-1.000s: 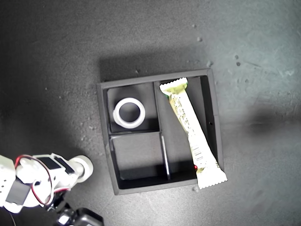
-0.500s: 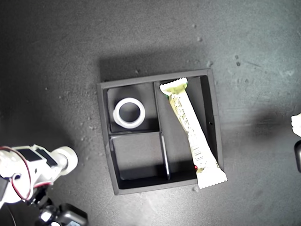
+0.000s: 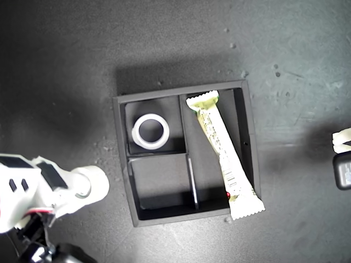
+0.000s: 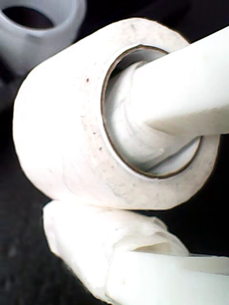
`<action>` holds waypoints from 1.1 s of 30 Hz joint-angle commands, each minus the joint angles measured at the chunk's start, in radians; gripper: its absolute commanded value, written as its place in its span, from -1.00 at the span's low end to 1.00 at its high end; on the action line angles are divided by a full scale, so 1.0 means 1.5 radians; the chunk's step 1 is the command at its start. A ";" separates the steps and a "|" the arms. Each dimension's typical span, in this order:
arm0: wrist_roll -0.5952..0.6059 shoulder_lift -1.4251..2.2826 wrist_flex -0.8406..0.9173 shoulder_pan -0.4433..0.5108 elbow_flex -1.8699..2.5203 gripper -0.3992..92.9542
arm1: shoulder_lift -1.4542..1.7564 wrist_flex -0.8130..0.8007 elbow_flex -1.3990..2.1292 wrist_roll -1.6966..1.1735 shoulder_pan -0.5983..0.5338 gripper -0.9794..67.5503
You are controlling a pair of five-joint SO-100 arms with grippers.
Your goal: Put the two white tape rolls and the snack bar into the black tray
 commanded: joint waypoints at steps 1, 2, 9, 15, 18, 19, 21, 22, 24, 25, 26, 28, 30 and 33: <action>0.017 -0.046 -0.001 -0.007 -0.089 -0.99 | 0.096 -0.020 0.047 0.006 0.008 -0.98; 0.024 -0.067 -0.002 -0.006 -0.109 -0.99 | 0.147 -0.018 0.076 0.005 0.012 -0.98; 0.054 -0.260 -0.011 0.007 -0.289 -0.99 | 0.469 0.099 0.199 -0.015 0.039 -0.98; 0.059 -0.393 0.035 0.015 -0.431 -0.99 | 0.469 0.089 0.205 -0.034 0.046 -0.98; 0.054 -0.454 0.079 0.022 -0.510 -0.99 | 0.469 0.089 0.205 -0.042 0.047 -0.98; 0.053 -0.475 0.095 0.025 -0.539 -0.99 | 0.469 0.089 0.205 -0.043 0.047 -0.98; 0.050 -0.515 0.130 0.029 -0.598 -0.99 | 0.469 0.089 0.205 -0.044 0.047 -0.98; 0.048 -0.536 0.149 0.030 -0.628 -0.99 | 0.469 0.089 0.205 -0.045 0.046 -0.98; 0.046 -0.574 0.185 0.030 -0.685 -0.99 | 0.469 0.089 0.205 -0.045 0.044 -0.98; 0.046 -0.596 0.207 0.030 -0.720 -0.99 | 0.469 0.089 0.205 -0.045 0.043 -0.98; 0.044 -0.621 0.234 0.030 -0.763 -0.99 | 0.469 0.088 0.205 -0.045 0.042 -0.98; 0.042 -0.690 0.308 0.030 -0.885 -0.99 | 0.469 0.086 0.205 -0.045 0.039 -0.98; 0.041 -0.805 0.419 0.030 -1.103 -0.99 | 0.469 0.086 0.205 -0.046 0.038 -0.98; 0.055 -0.917 0.476 0.031 -1.311 -0.99 | 0.469 0.083 0.205 -0.049 0.037 -0.98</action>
